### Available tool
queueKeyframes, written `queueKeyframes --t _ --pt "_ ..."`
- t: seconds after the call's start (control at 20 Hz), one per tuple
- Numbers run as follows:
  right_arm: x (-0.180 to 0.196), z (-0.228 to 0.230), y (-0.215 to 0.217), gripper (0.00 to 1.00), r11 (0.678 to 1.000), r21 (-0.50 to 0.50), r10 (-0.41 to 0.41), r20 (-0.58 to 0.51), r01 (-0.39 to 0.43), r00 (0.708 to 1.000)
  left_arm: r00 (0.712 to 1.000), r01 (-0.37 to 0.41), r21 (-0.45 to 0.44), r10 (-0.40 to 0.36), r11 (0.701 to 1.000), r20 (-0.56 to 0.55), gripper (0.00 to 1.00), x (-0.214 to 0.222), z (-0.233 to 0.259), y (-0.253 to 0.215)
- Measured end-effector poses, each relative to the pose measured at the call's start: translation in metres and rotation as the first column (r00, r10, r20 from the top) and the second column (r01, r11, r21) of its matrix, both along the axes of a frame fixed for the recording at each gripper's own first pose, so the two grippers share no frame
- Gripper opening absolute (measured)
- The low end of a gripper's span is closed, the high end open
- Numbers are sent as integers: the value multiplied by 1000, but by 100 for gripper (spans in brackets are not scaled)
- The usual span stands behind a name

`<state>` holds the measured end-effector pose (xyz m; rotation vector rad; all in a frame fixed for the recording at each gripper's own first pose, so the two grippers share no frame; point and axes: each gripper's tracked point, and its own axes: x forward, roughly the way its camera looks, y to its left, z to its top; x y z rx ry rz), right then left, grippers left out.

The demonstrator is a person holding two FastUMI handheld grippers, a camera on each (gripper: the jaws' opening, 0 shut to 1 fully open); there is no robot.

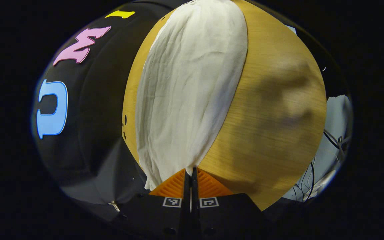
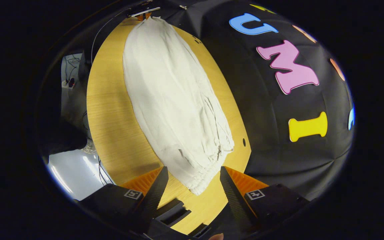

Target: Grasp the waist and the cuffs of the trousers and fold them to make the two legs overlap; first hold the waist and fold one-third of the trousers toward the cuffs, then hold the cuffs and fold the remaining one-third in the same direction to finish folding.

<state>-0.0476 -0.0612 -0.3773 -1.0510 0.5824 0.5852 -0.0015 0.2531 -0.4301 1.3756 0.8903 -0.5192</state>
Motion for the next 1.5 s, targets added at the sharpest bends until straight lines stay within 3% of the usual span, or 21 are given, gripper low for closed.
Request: queueKeyframes --t 0.2,0.4,0.45,0.55,0.6,0.65,0.7,0.75,0.8,0.85,0.9,1.15,1.5 --pt "10 -15 -1 96 997 -18 75 -6 -75 997 1000 -27 19 27 999 7 6 -1 1 0" --pt "28 -25 10 90 990 -28 137 -5 -137 991 999 -49 27 49 998 14 5 -1 1 0" --pt "34 -29 10 78 989 -37 144 -5 -144 990 998 -53 28 53 998 19 5 -1 1 0" --pt "43 -31 15 64 986 -60 159 7 -158 987 998 -53 34 52 998 29 5 -1 1 0" --pt "45 -39 15 70 987 -64 148 -11 -149 989 998 -53 35 51 998 31 5 0 1 0" --pt "43 -47 16 45 989 -61 136 -32 -138 990 998 -56 32 55 998 32 5 0 1 0" --pt "40 -49 17 37 989 -69 127 -42 -130 991 998 -62 30 61 998 33 6 -1 1 1" --pt "40 -46 20 12 987 -89 133 -24 -135 991 997 -69 33 68 997 36 6 -1 1 0" --pt "40 -48 18 25 983 -112 143 -10 -143 990 996 -76 37 74 996 40 6 -1 1 2" --pt "40 -48 17 8 982 -121 145 -13 -145 989 996 -82 38 80 996 46 6 -1 1 1" --pt "37 -48 16 6 985 -109 130 -22 -132 991 994 -95 33 93 995 50 6 -2 1 2" --pt "53 -8 15 6 999 -26 27 49 -26 998 974 -176 -63 183 982 136 5 6 22 -3" --pt "114 49 10 6 989 102 -123 144 109 982 901 -271 -240 334 932 278 6 73 81 1"
